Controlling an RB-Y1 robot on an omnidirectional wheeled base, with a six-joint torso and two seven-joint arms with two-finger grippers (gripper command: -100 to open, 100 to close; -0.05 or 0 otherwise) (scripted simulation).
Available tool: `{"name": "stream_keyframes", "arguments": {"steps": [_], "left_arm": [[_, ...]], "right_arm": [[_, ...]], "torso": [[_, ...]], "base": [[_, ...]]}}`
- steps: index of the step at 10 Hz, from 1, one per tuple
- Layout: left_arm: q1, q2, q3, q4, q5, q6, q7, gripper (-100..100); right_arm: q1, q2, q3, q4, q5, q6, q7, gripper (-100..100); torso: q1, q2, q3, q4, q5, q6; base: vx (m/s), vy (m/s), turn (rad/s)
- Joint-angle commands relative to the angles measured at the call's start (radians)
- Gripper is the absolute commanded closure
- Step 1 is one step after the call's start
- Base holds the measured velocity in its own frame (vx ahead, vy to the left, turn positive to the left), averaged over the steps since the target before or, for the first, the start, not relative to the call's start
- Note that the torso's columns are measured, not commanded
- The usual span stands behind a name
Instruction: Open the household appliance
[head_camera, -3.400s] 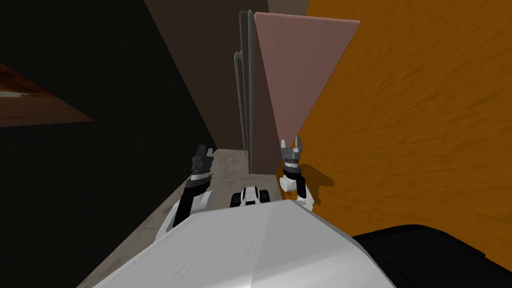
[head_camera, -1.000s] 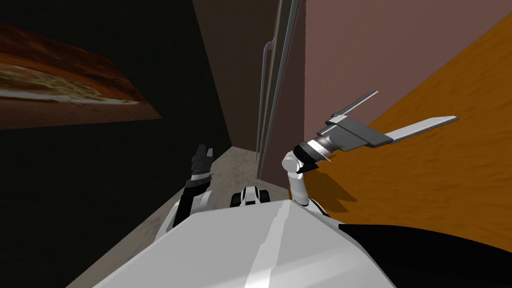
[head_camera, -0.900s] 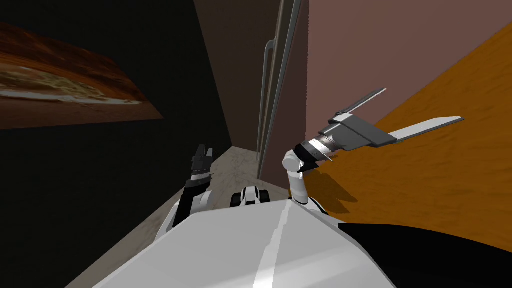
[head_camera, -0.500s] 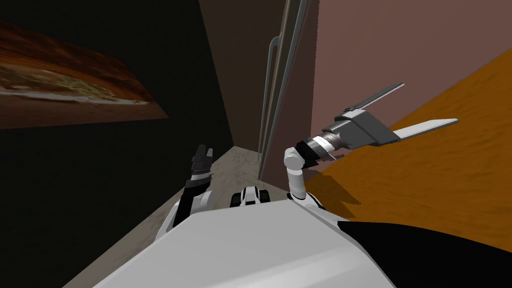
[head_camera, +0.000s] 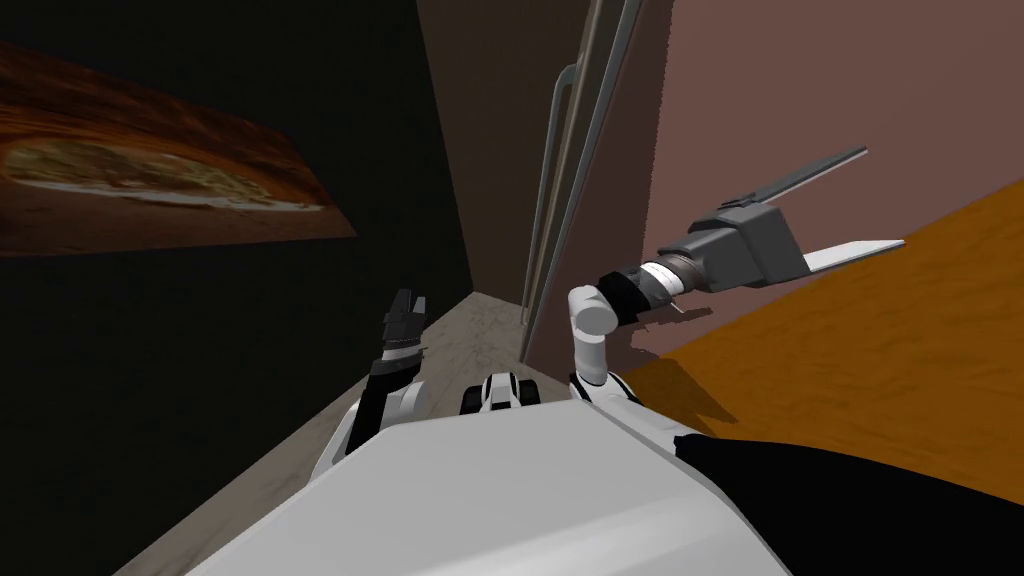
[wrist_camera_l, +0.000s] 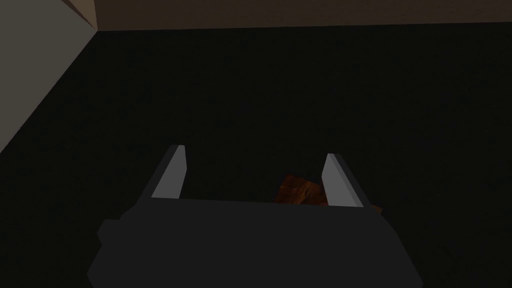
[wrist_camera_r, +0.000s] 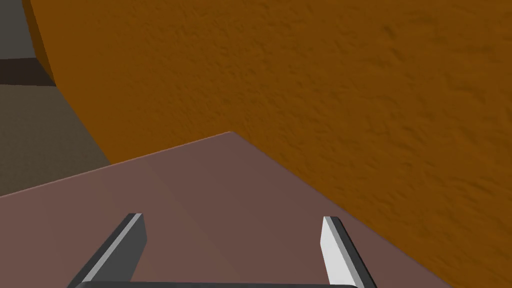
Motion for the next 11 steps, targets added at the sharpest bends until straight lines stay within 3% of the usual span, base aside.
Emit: {"name": "stream_keyframes", "arguments": {"steps": [1,2,3,4,5,7,8,9,10,11], "left_arm": [[0.000,0.000,0.000,0.000,0.000,0.000,0.000,0],[0.000,0.000,0.000,0.000,0.000,0.000,0.000,0],[0.000,0.000,0.000,0.000,0.000,0.000,0.000,0],[0.000,0.000,0.000,0.000,0.000,0.000,0.000,0],[0.000,0.000,0.000,0.000,0.000,0.000,0.000,0],[0.000,0.000,0.000,0.000,0.000,0.000,0.000,0],[0.000,0.000,0.000,0.000,0.000,0.000,0.000,0],[0.000,0.000,0.000,0.000,0.000,0.000,0.000,0],[0.000,0.000,0.000,0.000,0.000,0.000,0.000,0],[0.000,0.000,0.000,0.000,0.000,0.000,0.000,0]], "right_arm": [[-0.059,-0.001,-0.005,-0.007,-0.079,-0.038,0.009,-100],[-0.059,-0.001,-0.005,-0.007,-0.094,-0.038,0.009,-100],[-0.108,-0.001,-0.009,-0.013,-0.131,-0.068,0.018,-100],[-0.110,-0.001,-0.009,-0.013,-0.160,-0.068,0.018,-100],[-0.152,0.001,-0.014,-0.017,-0.189,-0.097,0.028,-100],[-0.159,0.001,-0.014,-0.017,-0.234,-0.097,0.028,-100],[-0.203,0.003,-0.018,-0.020,-0.271,-0.123,0.038,-100],[-0.205,0.003,-0.018,-0.020,-0.300,-0.123,0.038,-100],[-0.249,0.006,-0.023,-0.022,-0.330,-0.148,0.048,-100],[-0.250,0.006,-0.023,-0.022,-0.359,-0.148,0.048,-100]], "torso": [[0.000,0.000,0.000,0.000,0.000,-0.001],[0.000,0.000,0.000,0.000,0.000,0.000],[0.000,0.002,0.001,0.000,0.000,0.000],[0.001,0.001,0.000,0.000,0.000,-0.001],[0.000,0.000,0.000,0.000,0.000,0.000],[0.000,0.000,0.000,0.000,0.000,0.000],[0.000,0.002,0.001,0.000,0.000,0.000],[0.001,0.001,0.000,0.000,0.000,-0.001],[0.000,0.000,0.000,0.000,0.000,0.000],[0.000,0.000,0.000,0.000,0.000,0.000]], "base": [[0.040,-0.012,0.094],[0.019,-0.003,-0.032],[0.033,-0.008,0.166],[0.039,-0.012,0.139],[0.044,-0.015,0.263],[0.025,-0.010,0.028],[0.026,-0.006,0.201],[0.028,-0.017,0.138],[0.037,-0.019,0.191],[0.031,-0.017,0.103]]}}
